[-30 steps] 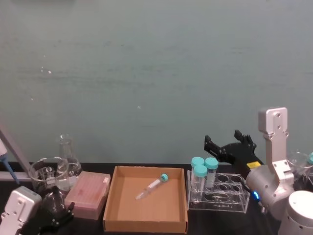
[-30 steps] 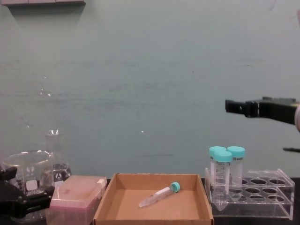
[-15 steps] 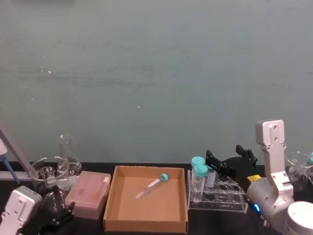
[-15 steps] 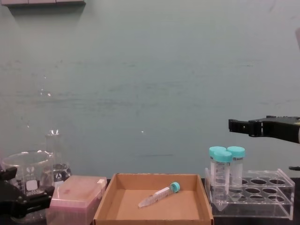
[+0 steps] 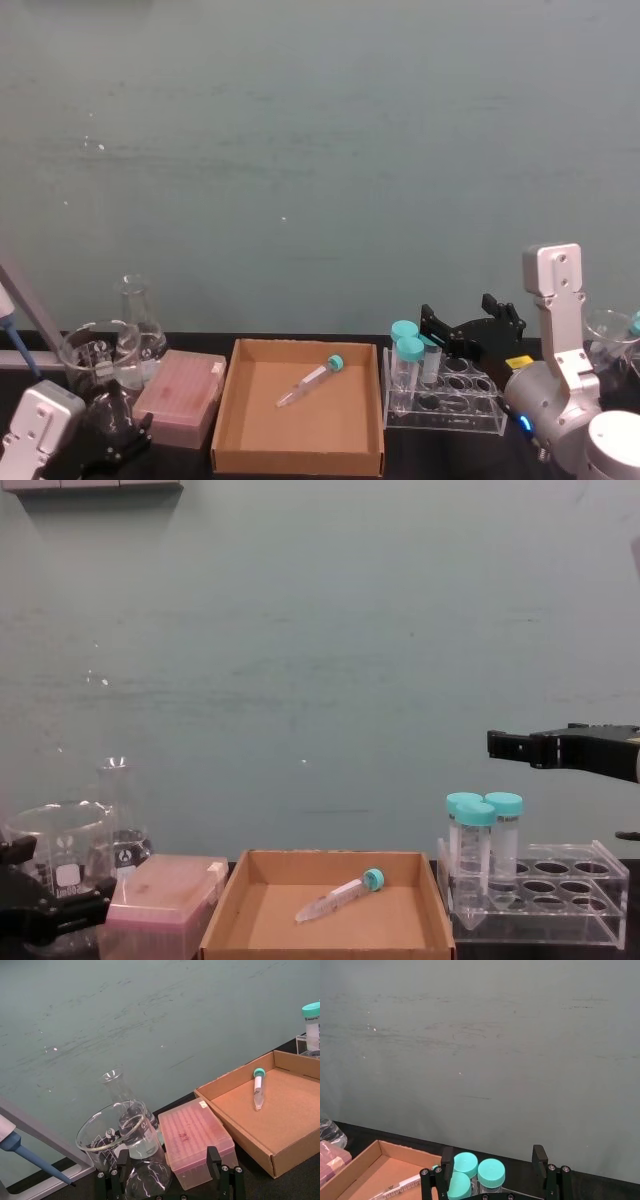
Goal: Use the right hand to move the test tube from the test tube rack into the box.
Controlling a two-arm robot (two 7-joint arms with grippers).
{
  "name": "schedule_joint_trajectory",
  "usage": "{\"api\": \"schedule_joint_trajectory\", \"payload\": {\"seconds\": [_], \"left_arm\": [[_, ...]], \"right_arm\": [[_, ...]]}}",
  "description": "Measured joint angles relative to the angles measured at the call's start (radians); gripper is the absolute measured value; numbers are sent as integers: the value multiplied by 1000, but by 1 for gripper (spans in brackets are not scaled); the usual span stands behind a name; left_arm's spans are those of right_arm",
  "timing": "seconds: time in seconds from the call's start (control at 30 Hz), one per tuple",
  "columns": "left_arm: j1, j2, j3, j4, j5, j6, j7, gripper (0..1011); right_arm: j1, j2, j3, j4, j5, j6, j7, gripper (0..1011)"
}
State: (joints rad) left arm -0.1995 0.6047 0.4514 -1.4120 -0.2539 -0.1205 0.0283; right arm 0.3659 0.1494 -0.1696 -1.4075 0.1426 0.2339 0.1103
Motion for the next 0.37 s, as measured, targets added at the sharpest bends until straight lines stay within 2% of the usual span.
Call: {"api": "schedule_joint_trajectory", "payload": {"seconds": [0.37], "left_arm": [[0,0,0,0,0,0,0,1000]], "right_arm": [[1,1,0,1,1,-2,0,1003]]}}
